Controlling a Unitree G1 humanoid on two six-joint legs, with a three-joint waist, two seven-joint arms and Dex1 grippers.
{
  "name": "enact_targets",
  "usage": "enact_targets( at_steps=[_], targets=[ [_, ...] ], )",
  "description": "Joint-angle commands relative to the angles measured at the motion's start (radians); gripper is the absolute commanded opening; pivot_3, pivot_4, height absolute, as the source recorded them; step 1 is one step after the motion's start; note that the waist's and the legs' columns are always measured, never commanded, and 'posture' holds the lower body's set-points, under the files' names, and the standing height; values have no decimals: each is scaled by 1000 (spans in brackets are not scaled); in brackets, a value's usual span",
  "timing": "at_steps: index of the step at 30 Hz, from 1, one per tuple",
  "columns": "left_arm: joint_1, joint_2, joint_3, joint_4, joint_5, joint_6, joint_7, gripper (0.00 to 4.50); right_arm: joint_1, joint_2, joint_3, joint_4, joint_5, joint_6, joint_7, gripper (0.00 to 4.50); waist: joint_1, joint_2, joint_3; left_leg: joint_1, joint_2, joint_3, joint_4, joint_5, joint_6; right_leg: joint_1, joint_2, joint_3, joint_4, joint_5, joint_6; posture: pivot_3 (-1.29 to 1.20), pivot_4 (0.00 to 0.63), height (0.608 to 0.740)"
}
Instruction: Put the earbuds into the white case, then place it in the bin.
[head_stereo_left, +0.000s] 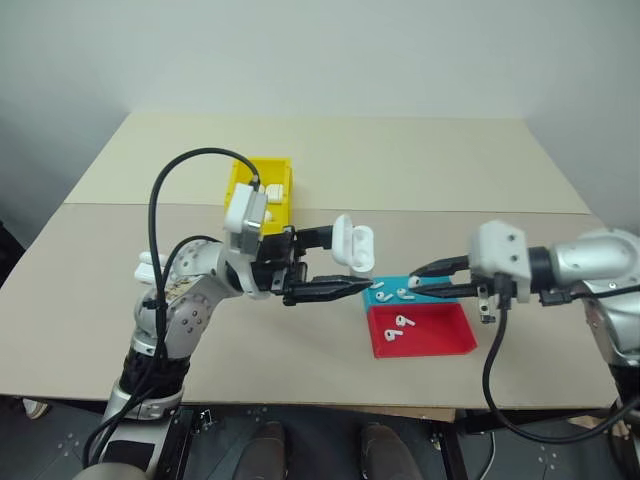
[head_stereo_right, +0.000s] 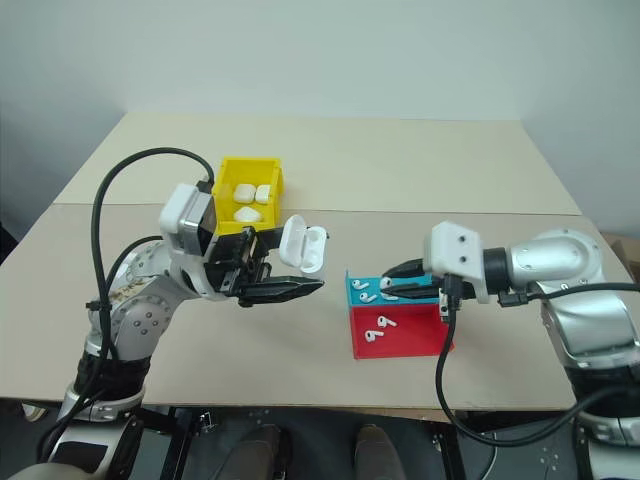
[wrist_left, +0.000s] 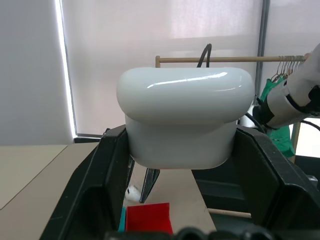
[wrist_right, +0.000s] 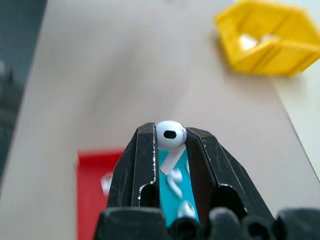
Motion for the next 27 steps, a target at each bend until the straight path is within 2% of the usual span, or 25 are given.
enact_targets(
  at_steps=[1,5,10,16,27],
  targets=[
    [-46,-10,-8,14,1,5,-8,2782,2,82,-177,-121,310,122,-219,610,-2,0,0,0,0,0,0,0,0,0,0,0,0,0,0,0,150,740],
    [-69,-3,-28,33,13,27,-21,2782,7,180,-214,-202,541,140,-407,610,-11,0,0,0,0,0,-1,0,0,0,1,0,0,0,0,0,150,740],
    [-86,5,-36,41,17,54,-24,2782,-34,240,-130,-253,622,133,-555,610,-14,0,0,0,0,0,-1,0,0,-1,1,0,0,0,0,0,150,740],
    [-81,5,-25,26,13,60,-20,2782,-50,237,6,-254,527,121,-559,610,-10,0,0,0,0,0,-1,0,0,-1,1,0,-1,0,0,0,150,740],
    [-70,5,-10,12,16,46,-8,2782,-45,191,33,-219,441,95,-491,610,-8,0,0,-1,0,0,-1,0,0,-1,1,0,-2,0,1,0,150,740]
  ],
)
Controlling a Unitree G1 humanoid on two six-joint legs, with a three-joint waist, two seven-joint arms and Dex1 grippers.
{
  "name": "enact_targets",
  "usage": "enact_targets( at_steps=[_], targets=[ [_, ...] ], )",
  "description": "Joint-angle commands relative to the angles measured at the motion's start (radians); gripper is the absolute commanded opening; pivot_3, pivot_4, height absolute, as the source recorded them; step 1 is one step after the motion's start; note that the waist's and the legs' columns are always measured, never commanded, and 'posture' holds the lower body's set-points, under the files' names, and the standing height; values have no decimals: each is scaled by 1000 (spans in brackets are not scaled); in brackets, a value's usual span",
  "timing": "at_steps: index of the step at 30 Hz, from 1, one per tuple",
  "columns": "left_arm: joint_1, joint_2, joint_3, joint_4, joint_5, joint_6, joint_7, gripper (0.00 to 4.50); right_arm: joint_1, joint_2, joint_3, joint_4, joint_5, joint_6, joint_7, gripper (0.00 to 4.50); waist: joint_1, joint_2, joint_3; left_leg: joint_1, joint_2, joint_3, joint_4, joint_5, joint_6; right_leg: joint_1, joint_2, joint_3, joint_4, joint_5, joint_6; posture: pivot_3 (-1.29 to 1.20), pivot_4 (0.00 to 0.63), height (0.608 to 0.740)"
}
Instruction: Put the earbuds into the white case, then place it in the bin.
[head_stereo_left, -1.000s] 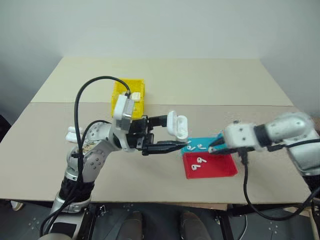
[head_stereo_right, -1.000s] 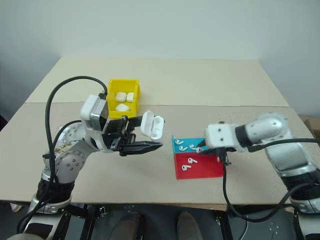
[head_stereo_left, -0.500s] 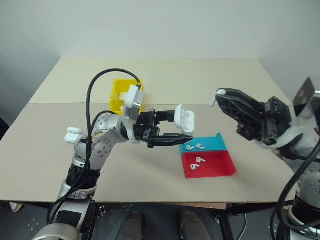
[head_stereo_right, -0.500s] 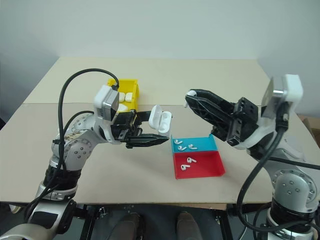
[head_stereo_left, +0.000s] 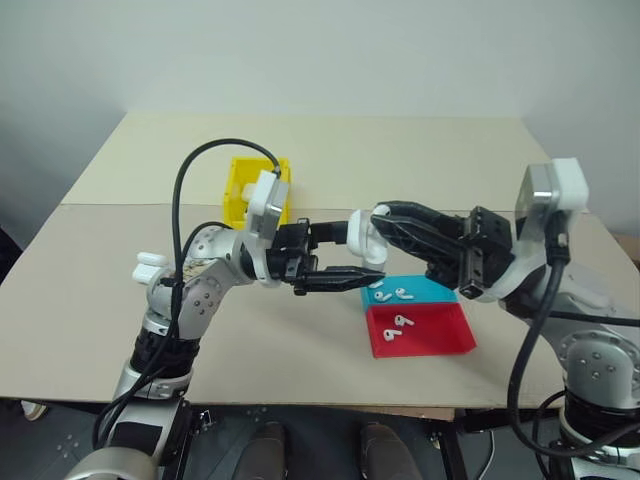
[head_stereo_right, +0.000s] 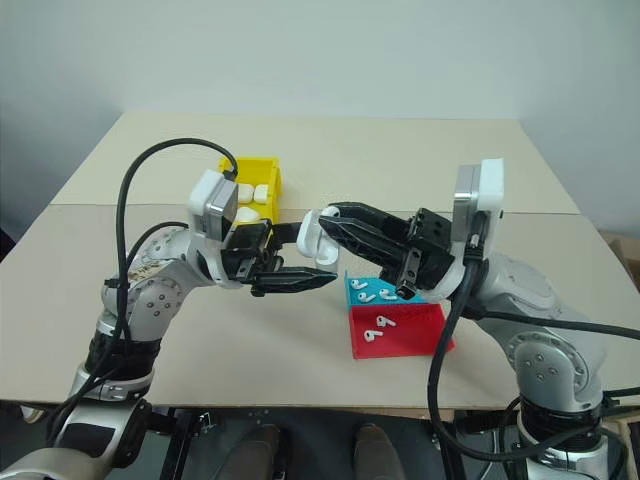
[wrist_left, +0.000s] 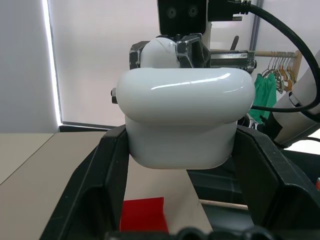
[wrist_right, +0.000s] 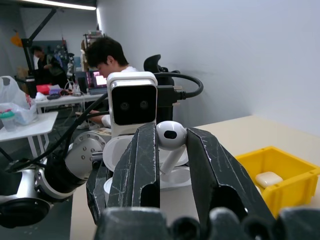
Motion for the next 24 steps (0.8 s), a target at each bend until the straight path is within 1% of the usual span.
enact_targets(
  at_steps=[1,8,13,15,16,18,20,22,24],
  targets=[
    [-10,0,25,-38,-6,-18,2,2782,-5,-20,5,-7,-39,-31,30,610,0,0,0,0,0,0,0,0,0,0,0,0,0,0,0,0,150,740],
    [-8,1,29,-43,-8,-19,3,2782,-3,-29,42,-3,-130,-61,53,610,0,0,0,0,0,0,0,0,0,0,0,0,0,0,0,0,150,740],
    [-11,2,33,-39,-7,-20,6,2782,16,-56,62,-6,-168,-88,123,610,0,0,0,0,0,0,0,0,0,0,0,0,0,0,0,0,150,740],
    [-11,2,34,-37,-3,-22,7,2782,21,-71,65,-4,-168,-97,159,1335,0,0,0,0,0,0,0,0,0,0,0,0,0,0,0,0,150,740],
    [-11,1,34,-36,-2,-23,8,2782,22,-83,63,-2,-168,-104,183,1512,0,0,0,0,0,0,0,0,0,0,0,0,0,0,0,0,150,740],
    [-10,0,34,-37,-1,-23,10,2782,18,-95,54,3,-168,-119,209,2117,0,0,0,0,0,0,0,0,0,0,0,0,-1,0,0,0,150,740],
    [-9,0,35,-38,0,-23,11,2782,-14,-102,38,23,-170,-124,209,2777,0,0,0,0,0,0,0,0,0,0,0,0,0,0,0,0,150,740],
    [-8,-1,37,-40,2,-23,13,2782,-35,-109,25,40,-176,-127,209,3340,-1,0,0,0,0,0,0,0,0,0,0,0,0,0,0,0,150,740],
    [-5,-2,41,-42,5,-23,18,2782,-48,-122,6,63,-191,-135,215,3340,0,0,0,0,0,0,0,0,0,0,0,0,0,0,0,0,150,740]
  ],
)
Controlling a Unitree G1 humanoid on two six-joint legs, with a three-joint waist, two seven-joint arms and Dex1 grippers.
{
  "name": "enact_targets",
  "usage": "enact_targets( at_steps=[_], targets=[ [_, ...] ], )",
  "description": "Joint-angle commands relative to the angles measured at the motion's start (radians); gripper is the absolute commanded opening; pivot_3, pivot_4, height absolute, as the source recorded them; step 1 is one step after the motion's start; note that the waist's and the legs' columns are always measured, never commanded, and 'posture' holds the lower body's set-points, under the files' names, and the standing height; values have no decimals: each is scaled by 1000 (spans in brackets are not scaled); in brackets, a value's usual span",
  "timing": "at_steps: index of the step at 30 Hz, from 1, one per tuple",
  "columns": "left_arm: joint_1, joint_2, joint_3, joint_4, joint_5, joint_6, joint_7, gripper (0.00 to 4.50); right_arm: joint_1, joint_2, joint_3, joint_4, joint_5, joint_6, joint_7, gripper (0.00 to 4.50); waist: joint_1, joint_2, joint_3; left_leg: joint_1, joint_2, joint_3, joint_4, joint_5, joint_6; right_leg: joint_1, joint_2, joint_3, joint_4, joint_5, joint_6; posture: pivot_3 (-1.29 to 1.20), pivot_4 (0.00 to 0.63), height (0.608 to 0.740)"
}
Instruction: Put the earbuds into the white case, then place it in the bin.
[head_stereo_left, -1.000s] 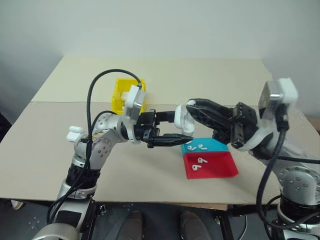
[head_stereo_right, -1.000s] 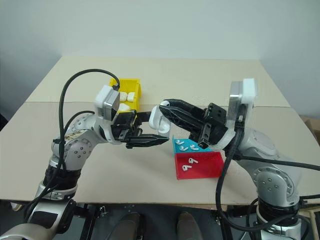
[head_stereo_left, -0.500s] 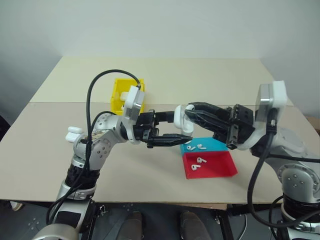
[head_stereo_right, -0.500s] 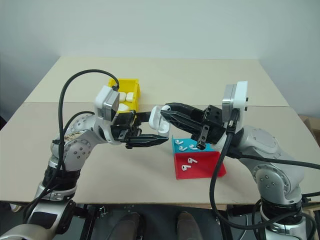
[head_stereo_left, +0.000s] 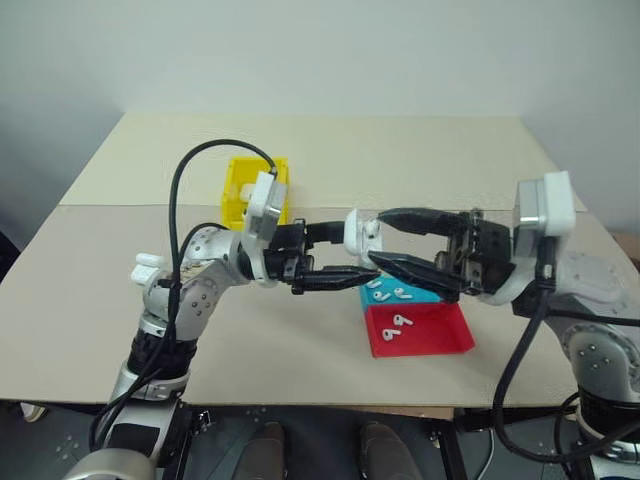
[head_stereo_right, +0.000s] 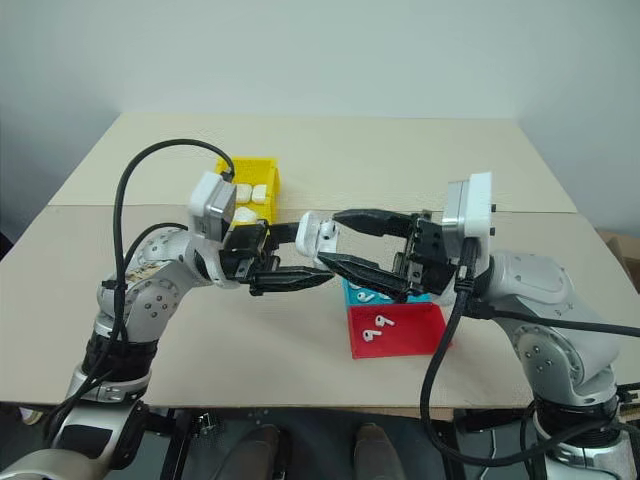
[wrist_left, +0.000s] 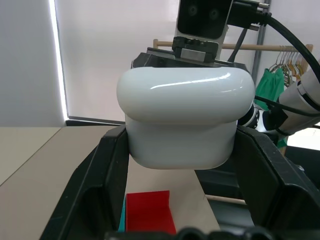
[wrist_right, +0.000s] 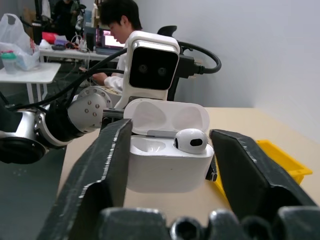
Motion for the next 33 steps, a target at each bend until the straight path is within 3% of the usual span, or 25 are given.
enact_targets(
  at_steps=[1,5,8,14,16,20,25,33],
  targets=[
    [-9,2,32,-41,-16,-17,8,2782,-34,-35,-56,38,-28,-31,13,3340,1,0,0,0,0,0,0,0,0,0,0,0,0,0,0,0,150,740],
    [10,25,53,-54,-13,-13,15,2782,-97,-118,-93,170,-69,-50,96,3340,1,0,0,-1,0,1,0,0,0,0,0,0,-1,0,0,0,150,740],
    [20,33,68,-63,-14,-15,28,2782,-189,-182,-41,283,-137,-77,199,3340,-1,0,0,0,0,3,0,0,0,0,0,0,-1,0,0,0,150,740],
    [36,17,70,-89,-1,-26,65,2782,-419,-242,276,554,-460,-188,465,3340,-10,0,0,0,1,7,-1,0,0,-1,0,0,-1,0,0,0,150,740],
    [42,12,74,-103,-3,-24,80,2782,-537,-217,430,678,-616,-146,504,3340,-11,1,0,0,0,8,-1,0,0,-1,0,0,-1,0,0,0,150,740],
    [48,18,81,-114,-8,-19,88,2782,-656,-184,593,789,-769,-111,607,2482,-9,1,1,-3,0,8,-1,0,0,-5,0,1,0,0,-1,0,150,740],
    [58,21,87,-122,-6,-20,105,2782,-699,-149,701,868,-906,-122,678,2482,3,1,0,-16,0,3,0,0,0,-19,-1,1,1,0,0,0,150,740],
    [77,13,84,-140,-11,-22,120,2782,-678,-62,773,920,-1037,-131,676,2482,2,1,0,-17,0,2,0,0,0,-19,-2,1,1,0,0,0,150,740]
  ],
)
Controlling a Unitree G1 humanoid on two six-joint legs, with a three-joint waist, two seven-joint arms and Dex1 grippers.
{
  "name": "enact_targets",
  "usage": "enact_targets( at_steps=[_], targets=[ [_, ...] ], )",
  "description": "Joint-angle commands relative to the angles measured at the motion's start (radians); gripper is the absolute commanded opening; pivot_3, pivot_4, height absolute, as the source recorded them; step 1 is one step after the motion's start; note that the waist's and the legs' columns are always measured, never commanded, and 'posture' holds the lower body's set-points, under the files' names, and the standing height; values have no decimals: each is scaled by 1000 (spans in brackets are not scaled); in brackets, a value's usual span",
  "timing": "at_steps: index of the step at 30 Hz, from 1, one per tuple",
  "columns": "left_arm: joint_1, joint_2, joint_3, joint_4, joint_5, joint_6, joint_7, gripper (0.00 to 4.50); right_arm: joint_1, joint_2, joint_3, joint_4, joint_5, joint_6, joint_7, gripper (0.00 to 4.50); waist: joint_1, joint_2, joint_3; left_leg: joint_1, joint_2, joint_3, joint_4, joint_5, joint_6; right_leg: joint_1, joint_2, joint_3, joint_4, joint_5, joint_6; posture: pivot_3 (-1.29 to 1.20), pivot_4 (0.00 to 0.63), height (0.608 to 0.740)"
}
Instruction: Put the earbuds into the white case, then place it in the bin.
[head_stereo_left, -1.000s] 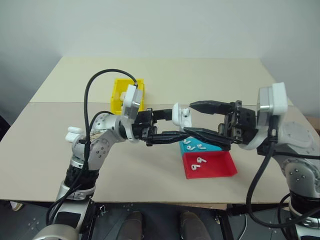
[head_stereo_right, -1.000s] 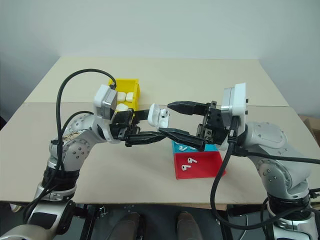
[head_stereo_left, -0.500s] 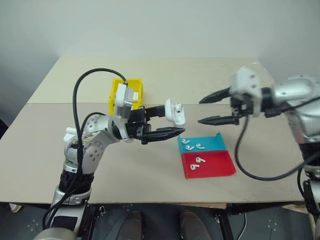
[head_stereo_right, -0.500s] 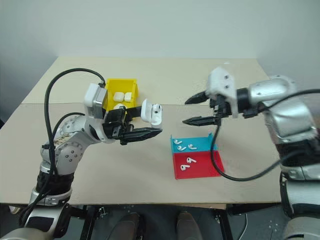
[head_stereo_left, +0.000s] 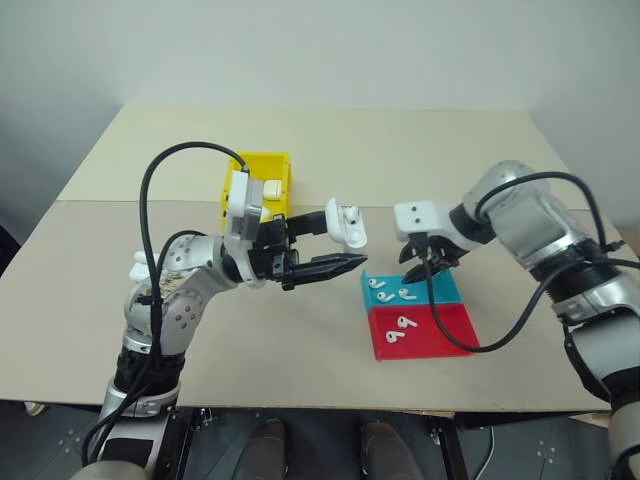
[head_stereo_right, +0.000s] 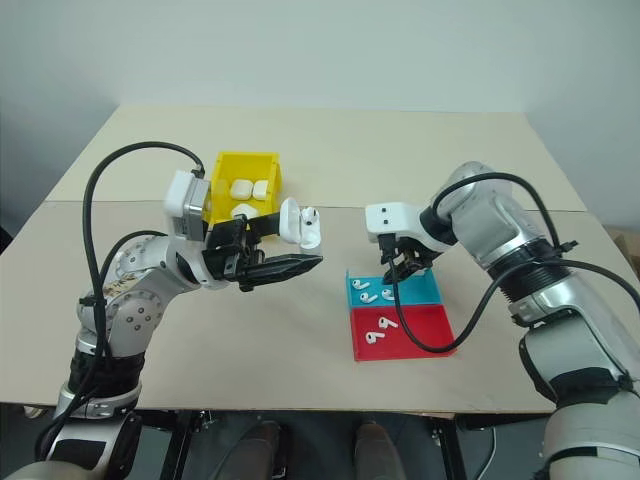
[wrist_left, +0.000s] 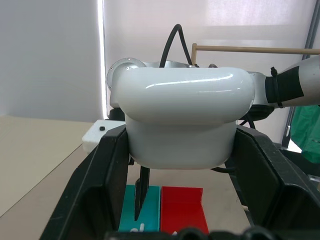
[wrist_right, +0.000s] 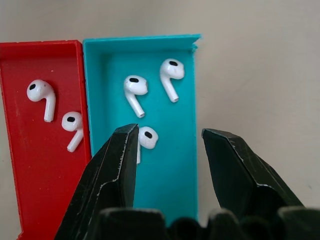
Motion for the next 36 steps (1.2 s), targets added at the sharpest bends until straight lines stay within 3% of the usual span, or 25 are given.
enact_targets(
  at_steps=[1,26,29,33,36],
  targets=[
    [-1,-7,11,-49,-20,-19,10,2782,0,15,9,7,-62,-21,1,2482,0,0,0,0,0,0,0,0,0,0,0,0,0,0,0,0,150,740],
    [35,18,27,-88,-46,-11,24,2782,113,56,7,-59,-216,-11,-19,2482,-2,0,0,2,0,0,1,0,0,1,0,0,3,0,0,0,150,740],
    [35,22,29,-88,-49,-12,25,2782,123,57,5,-62,-222,-12,-23,1920,-2,0,0,4,0,0,1,0,0,3,0,0,3,0,0,0,150,740],
    [36,28,30,-89,-53,-12,28,2782,135,59,-1,-75,-229,-7,-24,663,-2,0,0,4,0,0,1,1,-1,4,0,0,4,0,0,0,150,740],
    [37,31,32,-90,-55,-11,28,2782,146,60,-7,-84,-233,-3,-23,621,-2,0,0,5,0,0,1,1,-1,4,0,0,4,0,0,0,150,740]
  ],
)
